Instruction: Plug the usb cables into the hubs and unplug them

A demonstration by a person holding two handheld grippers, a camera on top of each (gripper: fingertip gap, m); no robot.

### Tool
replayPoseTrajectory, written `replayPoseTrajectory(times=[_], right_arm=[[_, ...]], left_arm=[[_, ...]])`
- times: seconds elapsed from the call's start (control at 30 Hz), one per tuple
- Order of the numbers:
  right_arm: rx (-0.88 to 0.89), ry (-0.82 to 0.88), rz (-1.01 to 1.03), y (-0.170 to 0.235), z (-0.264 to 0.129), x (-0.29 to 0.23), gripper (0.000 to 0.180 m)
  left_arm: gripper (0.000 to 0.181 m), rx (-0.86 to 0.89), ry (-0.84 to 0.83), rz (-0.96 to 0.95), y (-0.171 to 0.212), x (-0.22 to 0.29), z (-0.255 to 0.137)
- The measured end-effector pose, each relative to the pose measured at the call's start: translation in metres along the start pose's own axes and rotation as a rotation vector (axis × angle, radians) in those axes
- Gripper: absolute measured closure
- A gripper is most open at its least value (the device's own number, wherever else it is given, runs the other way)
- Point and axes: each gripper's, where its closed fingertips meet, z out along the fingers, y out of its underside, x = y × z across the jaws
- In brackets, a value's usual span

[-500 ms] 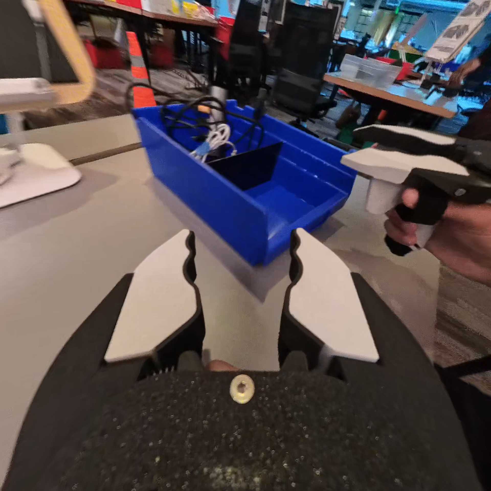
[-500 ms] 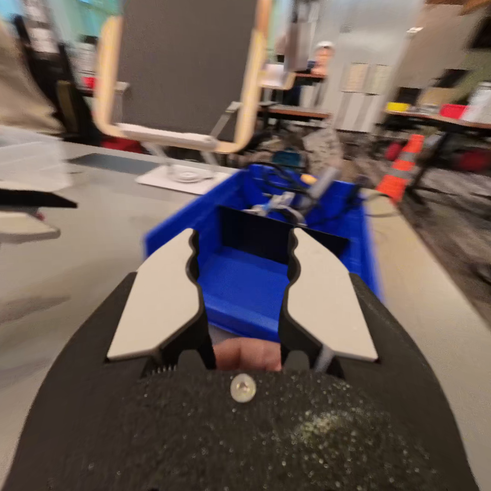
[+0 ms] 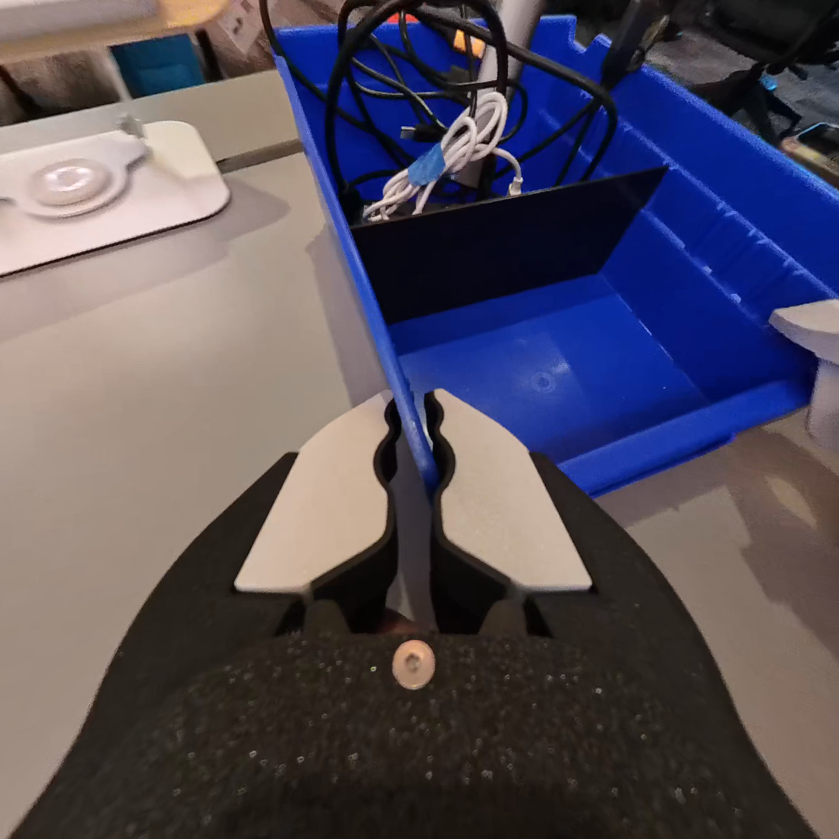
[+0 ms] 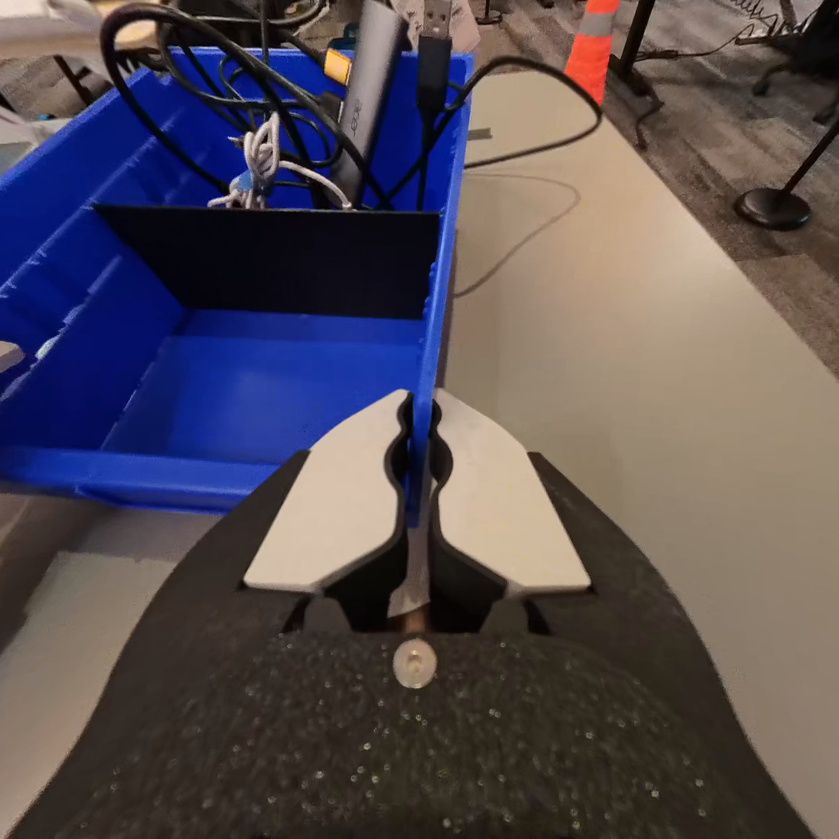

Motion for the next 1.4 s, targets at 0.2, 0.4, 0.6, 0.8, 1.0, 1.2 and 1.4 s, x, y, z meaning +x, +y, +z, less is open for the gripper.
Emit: replayPoseTrajectory(times=[0.2,0.4,0.6,0.8,1.0,1.2,1.4], right_arm=[[0.079,-0.098,-0.05,-0.005,-0.029,-0.093,0.176],[0.067,-0.214,-0.18,0.002,-0.025,-0.209,0.176],[0.023,-0.249,-0.212,0.025,-0.01,-0.27,0.174],[0.001,-0.464,-0.279,0.03,-0.037,-0.277,0.164],[-0.008,-0.714,-0.287,0.041,-0.095,-0.246,0.155],[-0.032,-1.021,-0.279,0.069,-0.155,-0.281,0.153],[-0.078,-1.141,-0.483,0.096,-0.179,-0.352,0.152]], left_arm=[[0.173,0.052,-0.116,-0.004,0.019,-0.068,-0.079],[0.174,0.037,-0.236,-0.047,0.052,-0.164,-0.139],[0.173,-0.012,-0.225,-0.084,0.082,-0.218,-0.148],[0.144,0.143,-0.118,-0.178,0.066,-0.226,-0.192],[0.134,0.148,-0.428,-0.226,0.101,-0.375,-0.304],[0.122,-0.039,-0.406,-0.232,0.145,-0.483,-0.293],[0.178,-0.036,-0.295,-0.306,0.146,-0.492,-0.253]])
